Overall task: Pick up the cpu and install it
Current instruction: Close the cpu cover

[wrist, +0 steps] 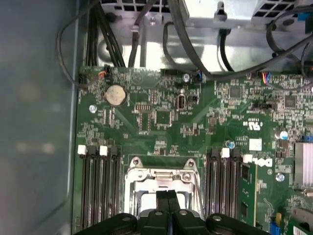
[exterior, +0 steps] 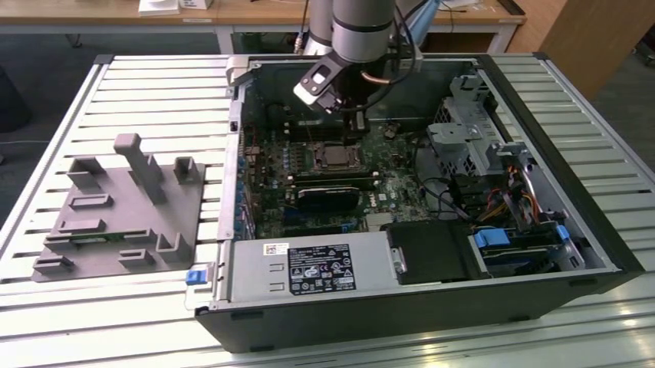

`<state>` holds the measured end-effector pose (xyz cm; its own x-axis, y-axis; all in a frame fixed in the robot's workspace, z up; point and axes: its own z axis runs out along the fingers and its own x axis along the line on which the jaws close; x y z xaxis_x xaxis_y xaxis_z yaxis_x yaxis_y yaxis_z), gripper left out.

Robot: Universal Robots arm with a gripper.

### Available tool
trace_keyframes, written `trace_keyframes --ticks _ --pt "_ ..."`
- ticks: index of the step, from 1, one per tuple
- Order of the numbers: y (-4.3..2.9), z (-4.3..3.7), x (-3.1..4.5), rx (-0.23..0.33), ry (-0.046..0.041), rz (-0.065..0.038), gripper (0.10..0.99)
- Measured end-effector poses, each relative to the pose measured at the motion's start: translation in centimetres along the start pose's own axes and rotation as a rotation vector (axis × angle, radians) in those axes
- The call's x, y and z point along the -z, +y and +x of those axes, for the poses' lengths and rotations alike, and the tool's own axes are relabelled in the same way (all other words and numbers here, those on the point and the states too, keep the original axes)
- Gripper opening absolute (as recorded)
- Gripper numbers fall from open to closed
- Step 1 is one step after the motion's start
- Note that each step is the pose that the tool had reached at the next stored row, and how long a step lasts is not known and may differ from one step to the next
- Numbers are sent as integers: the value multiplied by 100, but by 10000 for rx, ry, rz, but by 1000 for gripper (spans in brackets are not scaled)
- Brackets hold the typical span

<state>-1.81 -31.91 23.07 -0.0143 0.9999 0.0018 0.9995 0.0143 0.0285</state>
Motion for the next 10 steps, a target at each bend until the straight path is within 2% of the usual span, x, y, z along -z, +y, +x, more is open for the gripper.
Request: trace_keyframes --ticks 5,10 --pt "-85 1 -23 0 0 0 106" --pt "-101 1 -101 0 -1 11 106"
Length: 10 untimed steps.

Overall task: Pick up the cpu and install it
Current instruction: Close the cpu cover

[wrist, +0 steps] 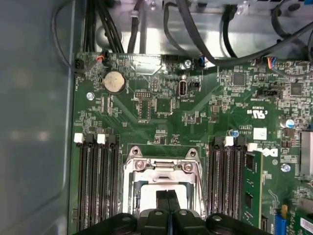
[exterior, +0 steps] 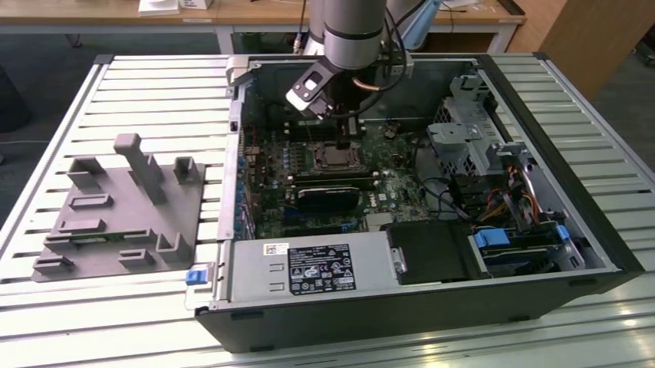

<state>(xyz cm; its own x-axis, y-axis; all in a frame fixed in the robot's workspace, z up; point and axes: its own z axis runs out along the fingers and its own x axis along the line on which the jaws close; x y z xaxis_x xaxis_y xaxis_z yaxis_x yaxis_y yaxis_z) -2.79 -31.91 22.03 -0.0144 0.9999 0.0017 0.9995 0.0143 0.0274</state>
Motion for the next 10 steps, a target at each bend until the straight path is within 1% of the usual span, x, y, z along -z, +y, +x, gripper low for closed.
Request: trace_keyframes --ticks 2,4,7,10 --pt "-8 0 -31 4 2 4 106" --pt "-27 0 -41 6 0 8 106" --pt "-92 1 -46 6 1 7 106" --pt "-141 2 -53 6 1 7 106"
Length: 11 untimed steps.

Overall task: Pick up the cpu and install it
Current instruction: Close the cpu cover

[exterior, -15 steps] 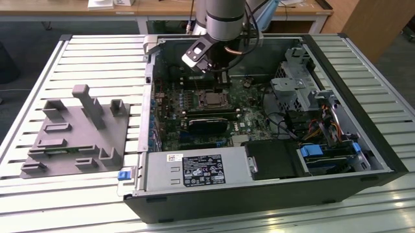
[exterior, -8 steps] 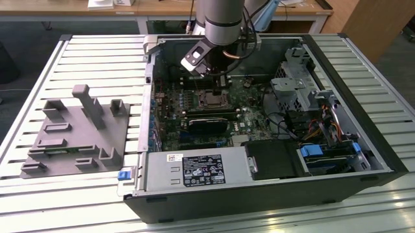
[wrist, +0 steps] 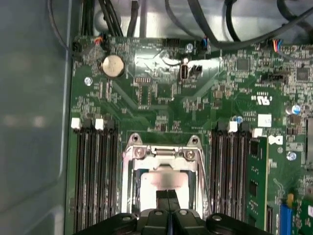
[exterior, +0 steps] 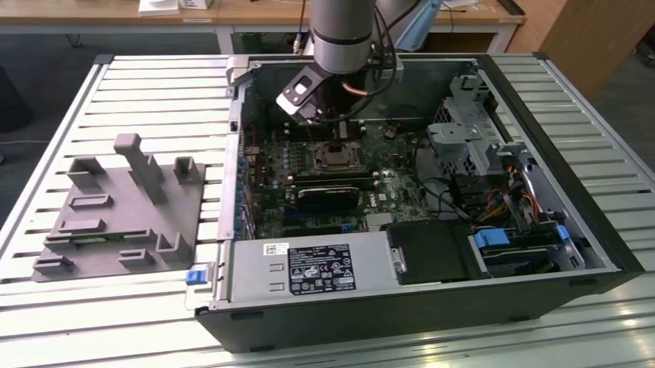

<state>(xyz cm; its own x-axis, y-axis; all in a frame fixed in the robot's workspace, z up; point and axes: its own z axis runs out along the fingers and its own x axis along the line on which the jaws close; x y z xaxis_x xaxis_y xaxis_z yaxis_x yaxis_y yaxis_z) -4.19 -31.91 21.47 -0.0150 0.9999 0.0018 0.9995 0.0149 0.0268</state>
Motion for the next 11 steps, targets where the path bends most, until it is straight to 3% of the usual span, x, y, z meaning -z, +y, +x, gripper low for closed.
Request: trace_keyframes --ticks 11 --pt "-125 2 -36 4 1 0 106"
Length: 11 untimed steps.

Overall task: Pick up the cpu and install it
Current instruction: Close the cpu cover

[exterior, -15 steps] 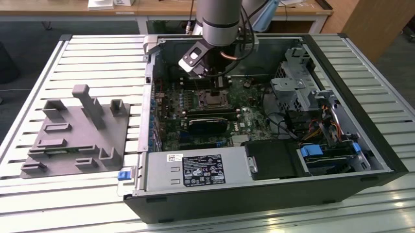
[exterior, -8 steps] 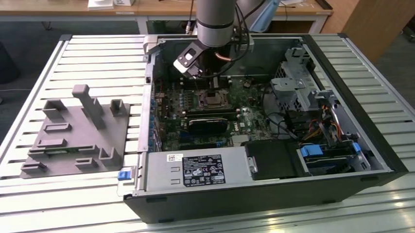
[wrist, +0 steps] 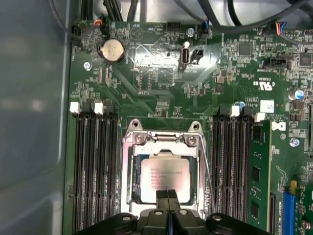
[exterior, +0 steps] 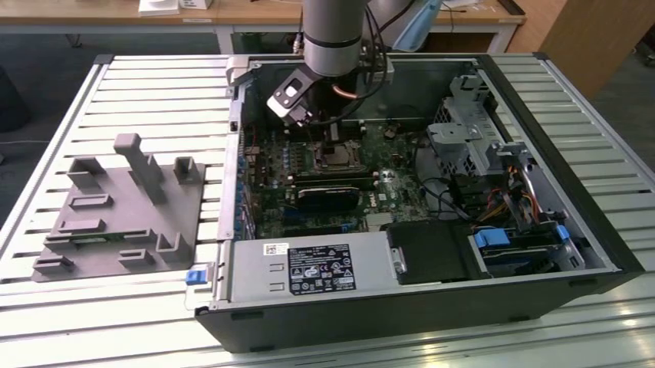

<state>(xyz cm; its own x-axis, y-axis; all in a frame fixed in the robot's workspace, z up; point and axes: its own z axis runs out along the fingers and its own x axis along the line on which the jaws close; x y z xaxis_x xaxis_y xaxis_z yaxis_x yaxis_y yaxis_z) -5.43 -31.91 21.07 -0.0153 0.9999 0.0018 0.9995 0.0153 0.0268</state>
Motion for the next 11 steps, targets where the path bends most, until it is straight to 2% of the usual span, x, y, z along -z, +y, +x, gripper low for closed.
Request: trace_keyframes --ticks 11 --pt "-21 1 -76 1 0 3 106"
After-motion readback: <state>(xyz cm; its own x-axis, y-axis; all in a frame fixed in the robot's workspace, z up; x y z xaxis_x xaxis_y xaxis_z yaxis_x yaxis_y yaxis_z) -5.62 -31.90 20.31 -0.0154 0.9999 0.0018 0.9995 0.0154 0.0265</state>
